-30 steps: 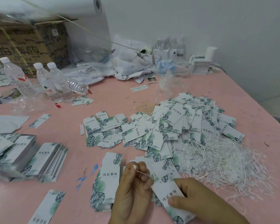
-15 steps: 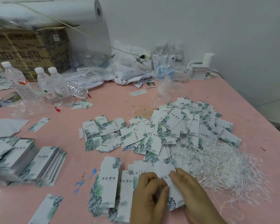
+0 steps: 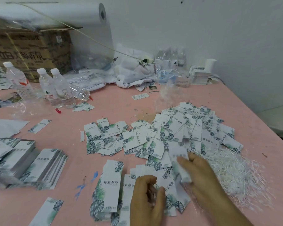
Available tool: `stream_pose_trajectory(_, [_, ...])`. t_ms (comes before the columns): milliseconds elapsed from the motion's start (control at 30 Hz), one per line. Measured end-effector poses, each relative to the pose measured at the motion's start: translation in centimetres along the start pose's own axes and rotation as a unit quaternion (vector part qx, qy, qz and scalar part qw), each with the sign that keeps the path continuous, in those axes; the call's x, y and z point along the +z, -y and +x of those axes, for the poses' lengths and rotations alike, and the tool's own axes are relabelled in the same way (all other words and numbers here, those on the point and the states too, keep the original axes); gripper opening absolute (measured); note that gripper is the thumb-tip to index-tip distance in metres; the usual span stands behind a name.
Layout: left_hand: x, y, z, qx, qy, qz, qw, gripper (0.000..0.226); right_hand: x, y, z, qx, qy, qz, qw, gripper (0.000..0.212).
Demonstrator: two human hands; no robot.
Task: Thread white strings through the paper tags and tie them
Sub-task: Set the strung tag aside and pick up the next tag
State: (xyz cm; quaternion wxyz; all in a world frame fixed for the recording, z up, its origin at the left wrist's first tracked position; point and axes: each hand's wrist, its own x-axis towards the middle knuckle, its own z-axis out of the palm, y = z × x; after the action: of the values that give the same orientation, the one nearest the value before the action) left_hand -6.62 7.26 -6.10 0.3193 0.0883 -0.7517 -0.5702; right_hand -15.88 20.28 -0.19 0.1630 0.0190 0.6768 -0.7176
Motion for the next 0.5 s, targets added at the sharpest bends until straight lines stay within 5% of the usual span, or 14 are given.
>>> stream_pose_trajectory(100, [-0.2,0.2,0.0,0.000,-0.004,0.021,1.000,0.027,-0.4,4.5,4.3,-0.056,-0.064,-0.094,0.992,0.009])
stream_pose_trajectory(200, [-0.5,0.4,-0.3,0.000,0.012,0.032,0.999,0.023,-0.3,7.4,8.8,-0.082,-0.110,-0.192,0.972,0.030])
stream_pose_trajectory(333, [-0.6,0.7,-0.8,-0.012,0.034,0.027,0.999,0.019,-0.3,7.0,10.2,-0.113,-0.151,-0.442,0.877,0.057])
stream_pose_trajectory(500, [-0.3,0.5,-0.7,-0.042,0.036,0.027,0.998,0.025,0.1,3.3,2.9,-0.188,-0.066,-0.446,0.873,0.013])
